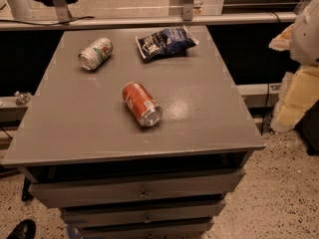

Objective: Place coke can upright

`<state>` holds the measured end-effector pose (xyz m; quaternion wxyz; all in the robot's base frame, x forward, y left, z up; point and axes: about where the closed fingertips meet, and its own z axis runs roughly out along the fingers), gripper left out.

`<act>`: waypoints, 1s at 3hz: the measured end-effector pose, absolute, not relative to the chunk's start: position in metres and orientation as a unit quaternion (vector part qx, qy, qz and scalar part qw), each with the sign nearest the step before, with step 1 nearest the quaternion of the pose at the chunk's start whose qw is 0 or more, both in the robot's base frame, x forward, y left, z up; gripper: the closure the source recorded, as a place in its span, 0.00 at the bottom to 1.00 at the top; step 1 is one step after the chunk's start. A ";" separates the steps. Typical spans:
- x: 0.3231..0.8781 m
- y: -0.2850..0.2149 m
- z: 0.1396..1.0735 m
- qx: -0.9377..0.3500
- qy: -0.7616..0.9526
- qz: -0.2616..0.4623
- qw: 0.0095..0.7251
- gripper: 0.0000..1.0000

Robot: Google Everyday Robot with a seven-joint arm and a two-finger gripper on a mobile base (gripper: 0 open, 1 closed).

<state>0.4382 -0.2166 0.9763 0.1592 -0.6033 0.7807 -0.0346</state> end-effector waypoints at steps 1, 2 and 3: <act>0.438 -0.217 0.976 -0.603 0.781 -0.035 0.159 0.00; 0.446 -0.208 0.978 -0.597 0.784 -0.036 0.166 0.00; 0.472 -0.173 0.977 -0.584 0.791 -0.019 0.182 0.00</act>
Offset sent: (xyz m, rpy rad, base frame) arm 0.0204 0.0214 -0.0006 0.0239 -0.0070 -0.0388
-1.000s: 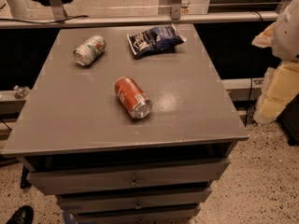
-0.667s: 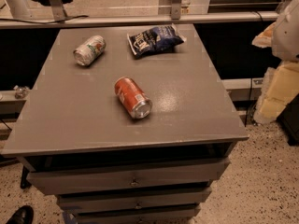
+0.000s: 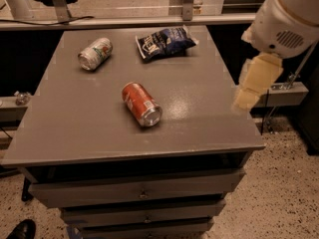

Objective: Place coke can upright

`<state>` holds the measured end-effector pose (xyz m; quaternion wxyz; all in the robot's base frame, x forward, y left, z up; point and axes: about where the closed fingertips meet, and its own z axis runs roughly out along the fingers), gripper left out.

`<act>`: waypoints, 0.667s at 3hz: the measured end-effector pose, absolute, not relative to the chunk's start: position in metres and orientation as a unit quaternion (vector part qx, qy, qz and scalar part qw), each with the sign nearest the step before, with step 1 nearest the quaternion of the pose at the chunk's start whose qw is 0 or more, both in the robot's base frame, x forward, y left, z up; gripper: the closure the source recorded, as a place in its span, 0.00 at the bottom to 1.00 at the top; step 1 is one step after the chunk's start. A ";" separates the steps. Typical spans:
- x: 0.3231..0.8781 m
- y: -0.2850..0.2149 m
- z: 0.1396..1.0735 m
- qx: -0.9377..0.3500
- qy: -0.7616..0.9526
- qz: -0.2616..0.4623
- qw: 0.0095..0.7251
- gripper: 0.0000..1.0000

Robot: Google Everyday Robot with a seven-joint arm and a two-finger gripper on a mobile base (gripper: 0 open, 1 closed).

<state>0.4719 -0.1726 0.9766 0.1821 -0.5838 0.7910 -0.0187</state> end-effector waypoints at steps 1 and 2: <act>0.500 -0.118 0.971 -0.555 0.810 0.023 0.188 0.00; 0.519 -0.071 0.949 -0.513 0.836 0.069 0.183 0.00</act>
Offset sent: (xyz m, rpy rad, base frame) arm 0.0721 0.1646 -0.0605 0.2855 0.2342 -0.2909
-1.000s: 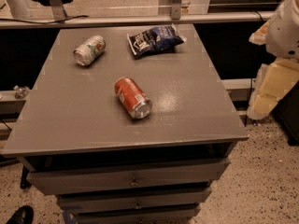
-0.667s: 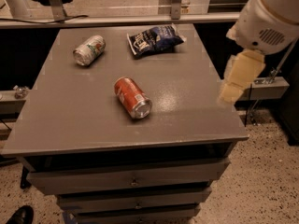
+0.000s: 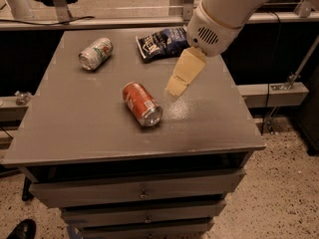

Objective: Place coke can upright

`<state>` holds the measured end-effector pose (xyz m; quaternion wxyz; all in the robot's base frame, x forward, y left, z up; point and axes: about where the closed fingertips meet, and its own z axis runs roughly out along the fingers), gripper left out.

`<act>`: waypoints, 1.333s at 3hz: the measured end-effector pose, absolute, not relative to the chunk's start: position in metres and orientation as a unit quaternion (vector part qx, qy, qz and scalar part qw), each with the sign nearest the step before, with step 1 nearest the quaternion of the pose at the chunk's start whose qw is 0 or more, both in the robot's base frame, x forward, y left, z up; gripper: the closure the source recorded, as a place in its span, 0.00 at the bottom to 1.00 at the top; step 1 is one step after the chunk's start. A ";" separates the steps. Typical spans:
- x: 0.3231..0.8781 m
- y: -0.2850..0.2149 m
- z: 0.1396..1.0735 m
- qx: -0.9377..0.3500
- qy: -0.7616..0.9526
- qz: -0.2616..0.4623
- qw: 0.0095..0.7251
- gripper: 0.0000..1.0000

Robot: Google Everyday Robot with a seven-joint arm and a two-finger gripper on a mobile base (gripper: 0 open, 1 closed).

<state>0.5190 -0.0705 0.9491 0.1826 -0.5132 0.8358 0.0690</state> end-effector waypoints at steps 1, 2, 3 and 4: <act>0.531 -0.034 0.924 -0.463 0.863 0.107 0.170 0.00; 0.537 -0.002 0.898 -0.421 0.882 0.136 0.161 0.00; 0.546 0.022 0.876 -0.390 0.895 0.149 0.159 0.00; 0.554 0.037 0.860 -0.364 0.906 0.152 0.154 0.00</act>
Offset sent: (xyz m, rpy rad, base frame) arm 0.0274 0.1087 -0.0852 0.1827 0.2084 -0.2774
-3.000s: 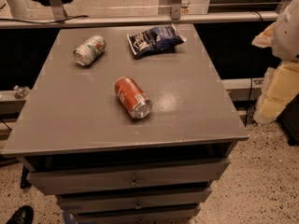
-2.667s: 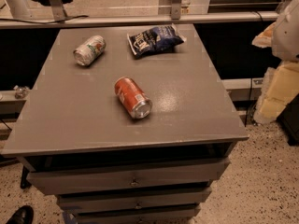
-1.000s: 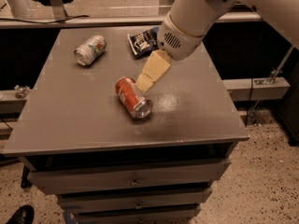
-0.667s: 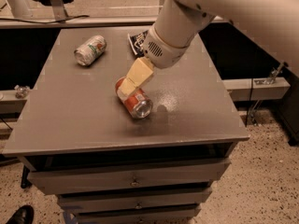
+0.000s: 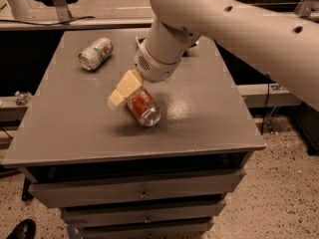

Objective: Place coke can upright

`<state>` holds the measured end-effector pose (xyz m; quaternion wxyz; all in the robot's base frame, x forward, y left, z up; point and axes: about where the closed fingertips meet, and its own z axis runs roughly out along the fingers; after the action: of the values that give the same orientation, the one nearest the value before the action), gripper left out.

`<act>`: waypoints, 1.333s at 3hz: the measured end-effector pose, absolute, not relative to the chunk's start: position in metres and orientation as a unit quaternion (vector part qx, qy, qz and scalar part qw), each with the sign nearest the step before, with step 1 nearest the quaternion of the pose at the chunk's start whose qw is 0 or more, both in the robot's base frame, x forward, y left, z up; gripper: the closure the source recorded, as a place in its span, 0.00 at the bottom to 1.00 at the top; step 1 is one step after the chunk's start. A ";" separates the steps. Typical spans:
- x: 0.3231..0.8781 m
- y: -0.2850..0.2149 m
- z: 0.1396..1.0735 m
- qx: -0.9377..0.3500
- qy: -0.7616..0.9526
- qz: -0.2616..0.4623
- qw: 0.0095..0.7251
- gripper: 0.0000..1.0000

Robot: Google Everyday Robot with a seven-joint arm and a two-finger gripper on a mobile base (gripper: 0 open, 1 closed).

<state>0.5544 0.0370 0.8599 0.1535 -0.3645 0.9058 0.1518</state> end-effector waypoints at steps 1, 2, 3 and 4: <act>0.559 0.046 0.847 -0.345 0.917 0.142 0.138 0.14; 0.560 0.048 0.840 -0.335 0.927 0.109 0.130 0.34; 0.562 0.044 0.840 -0.329 0.932 0.082 0.128 0.57; 0.572 0.035 0.850 -0.329 0.932 0.057 0.139 0.81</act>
Offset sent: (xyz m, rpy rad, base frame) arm 0.0101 0.0086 -0.0254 -0.1820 0.0146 -0.1228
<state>0.5717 0.0354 0.8495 0.1388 -0.3289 0.9324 0.0568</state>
